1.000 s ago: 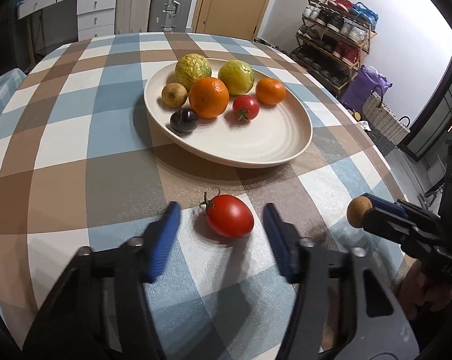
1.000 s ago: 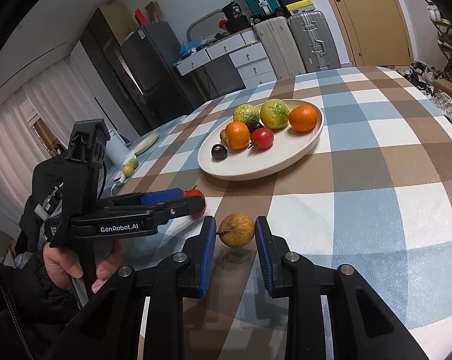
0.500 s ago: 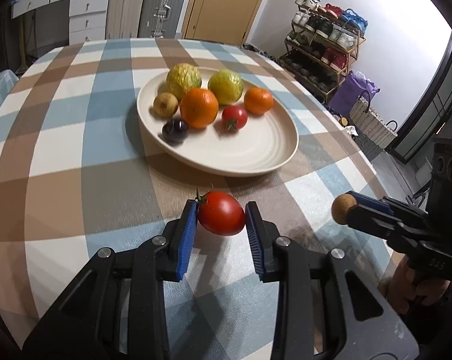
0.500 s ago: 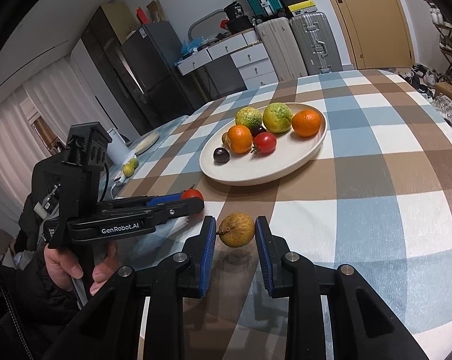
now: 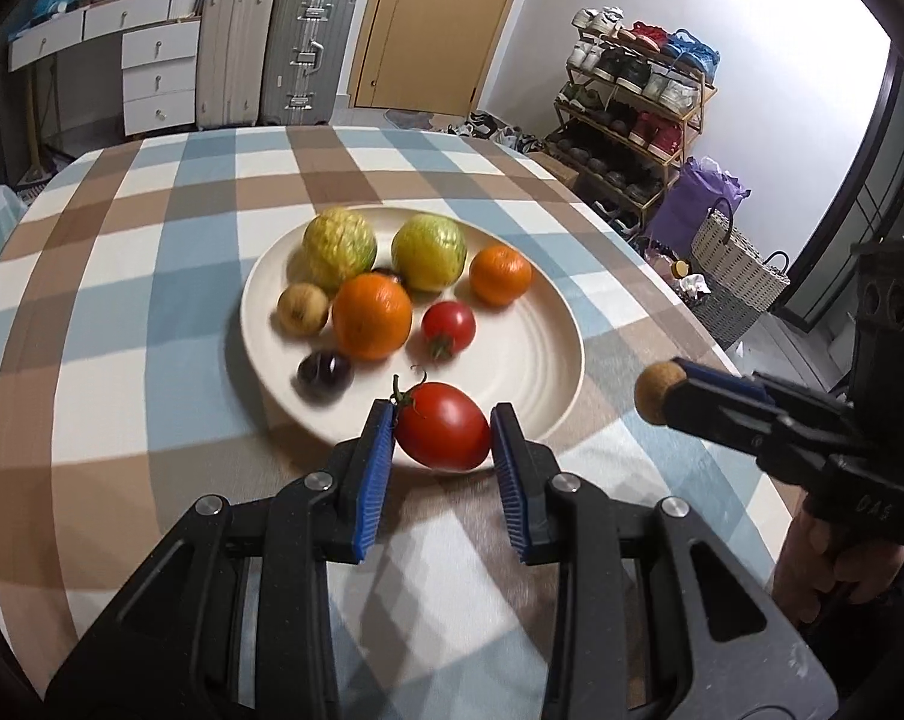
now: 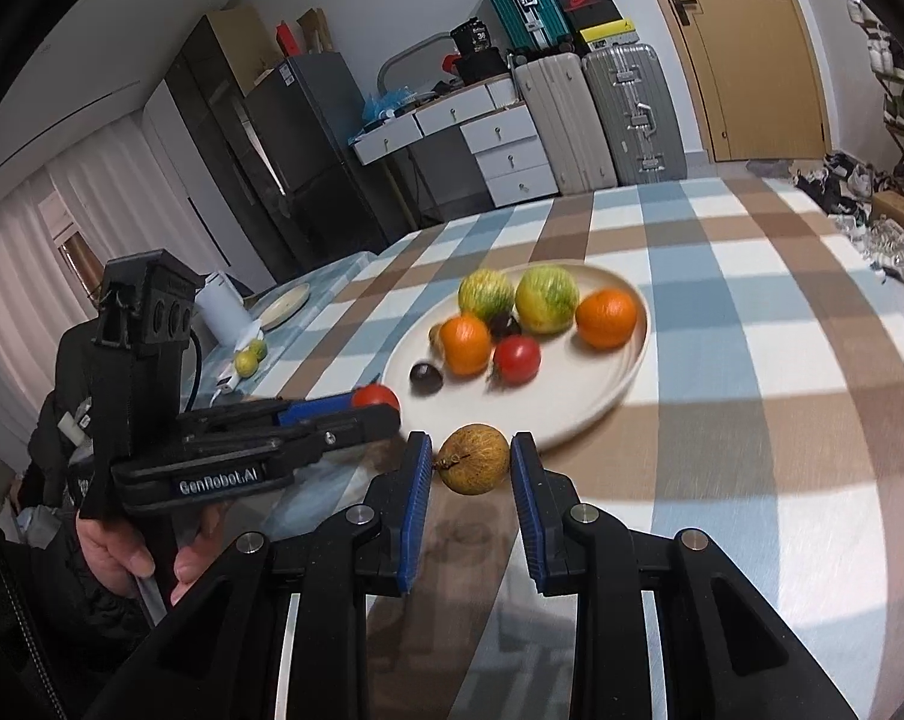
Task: Organize fruits
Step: 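Carry the tomato and kiwi over the plate with both tools, then lower the tomato and kiwi onto the plate and open both tools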
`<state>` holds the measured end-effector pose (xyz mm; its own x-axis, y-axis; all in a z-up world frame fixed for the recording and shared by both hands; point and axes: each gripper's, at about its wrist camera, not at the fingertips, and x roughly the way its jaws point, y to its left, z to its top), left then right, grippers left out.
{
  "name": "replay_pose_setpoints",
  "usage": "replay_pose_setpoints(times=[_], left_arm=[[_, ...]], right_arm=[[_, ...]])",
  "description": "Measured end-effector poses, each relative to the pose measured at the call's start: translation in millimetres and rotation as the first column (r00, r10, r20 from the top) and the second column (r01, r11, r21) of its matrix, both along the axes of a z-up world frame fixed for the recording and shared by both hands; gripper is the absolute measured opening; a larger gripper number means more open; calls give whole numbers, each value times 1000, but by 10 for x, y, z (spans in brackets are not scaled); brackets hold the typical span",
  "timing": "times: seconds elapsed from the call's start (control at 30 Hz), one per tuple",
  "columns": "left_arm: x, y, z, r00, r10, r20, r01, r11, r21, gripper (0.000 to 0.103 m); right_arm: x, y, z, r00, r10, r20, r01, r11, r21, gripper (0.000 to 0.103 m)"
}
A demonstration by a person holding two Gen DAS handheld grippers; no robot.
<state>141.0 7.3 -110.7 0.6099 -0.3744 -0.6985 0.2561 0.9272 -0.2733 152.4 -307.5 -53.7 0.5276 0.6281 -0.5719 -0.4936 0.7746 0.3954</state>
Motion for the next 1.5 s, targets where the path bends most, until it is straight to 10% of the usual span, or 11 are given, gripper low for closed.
replay_pose_setpoints(times=[1.23,1.5], left_arm=[[540,-46,-311,999,8,-49,-9,1000,-27,32],[431,-46,-151,1000,22,-3,-22,1000,-20,56]], right_arm=[[1160,301,-338,993,-67,-93,62,997,-55,30],[1041,145,-149,996,-74,-54,77,996,40,71]])
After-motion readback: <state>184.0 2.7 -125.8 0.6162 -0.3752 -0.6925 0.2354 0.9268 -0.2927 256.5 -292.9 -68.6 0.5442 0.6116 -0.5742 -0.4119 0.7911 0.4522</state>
